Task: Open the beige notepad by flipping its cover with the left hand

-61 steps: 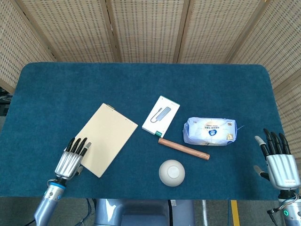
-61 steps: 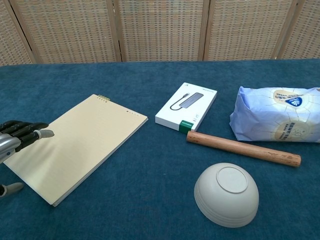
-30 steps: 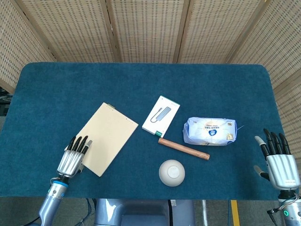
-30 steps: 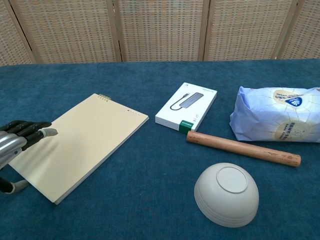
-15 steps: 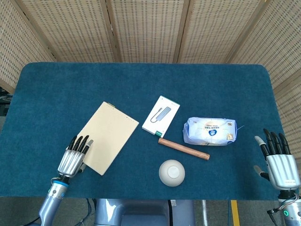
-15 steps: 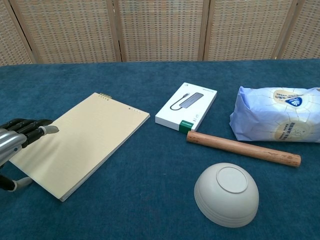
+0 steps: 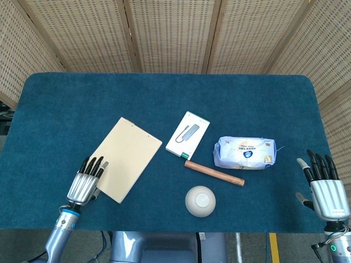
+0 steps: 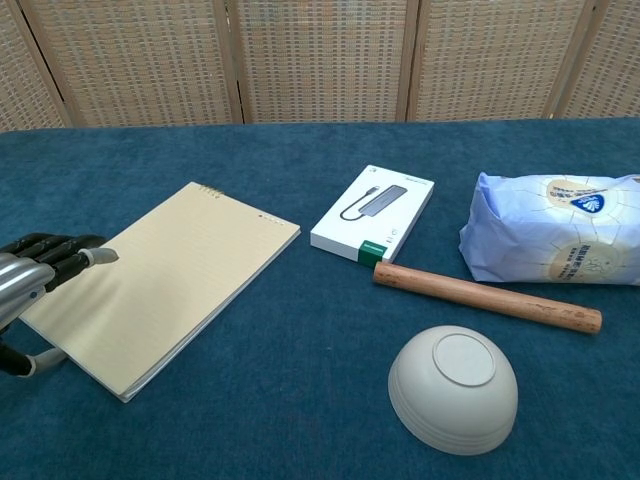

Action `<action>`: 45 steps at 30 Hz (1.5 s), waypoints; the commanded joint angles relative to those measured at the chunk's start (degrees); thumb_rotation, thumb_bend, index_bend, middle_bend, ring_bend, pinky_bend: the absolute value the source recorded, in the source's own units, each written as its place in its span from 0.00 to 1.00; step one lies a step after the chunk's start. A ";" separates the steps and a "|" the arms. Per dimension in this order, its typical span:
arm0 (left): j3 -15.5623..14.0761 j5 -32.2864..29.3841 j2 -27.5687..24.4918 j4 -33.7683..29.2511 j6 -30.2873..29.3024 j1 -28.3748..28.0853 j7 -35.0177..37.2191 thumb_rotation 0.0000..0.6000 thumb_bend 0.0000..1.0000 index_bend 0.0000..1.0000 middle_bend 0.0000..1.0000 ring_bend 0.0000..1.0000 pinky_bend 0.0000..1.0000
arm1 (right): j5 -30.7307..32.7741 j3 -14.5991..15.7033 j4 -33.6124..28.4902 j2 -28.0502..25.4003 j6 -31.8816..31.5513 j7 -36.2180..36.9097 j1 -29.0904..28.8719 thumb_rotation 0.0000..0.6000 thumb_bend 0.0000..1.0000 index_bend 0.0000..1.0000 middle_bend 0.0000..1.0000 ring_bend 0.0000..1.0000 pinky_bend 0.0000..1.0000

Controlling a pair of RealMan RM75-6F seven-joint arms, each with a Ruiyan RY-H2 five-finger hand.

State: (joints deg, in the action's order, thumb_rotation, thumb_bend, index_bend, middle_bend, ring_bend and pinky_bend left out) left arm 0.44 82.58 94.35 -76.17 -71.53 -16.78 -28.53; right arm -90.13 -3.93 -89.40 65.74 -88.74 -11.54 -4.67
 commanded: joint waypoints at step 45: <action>2.03 4.94 7.38 11.97 -7.33 -1.29 3.07 1.00 0.44 0.25 0.00 0.00 0.00 | -0.58 0.25 -0.20 -0.21 -0.15 0.97 0.04 1.00 0.10 0.14 0.00 0.00 0.00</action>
State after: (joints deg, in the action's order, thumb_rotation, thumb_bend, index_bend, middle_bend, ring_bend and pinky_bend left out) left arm 2.45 87.57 101.68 -64.24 -78.90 -18.06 -25.46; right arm -90.72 -3.67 -89.60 65.53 -88.89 -10.58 -4.63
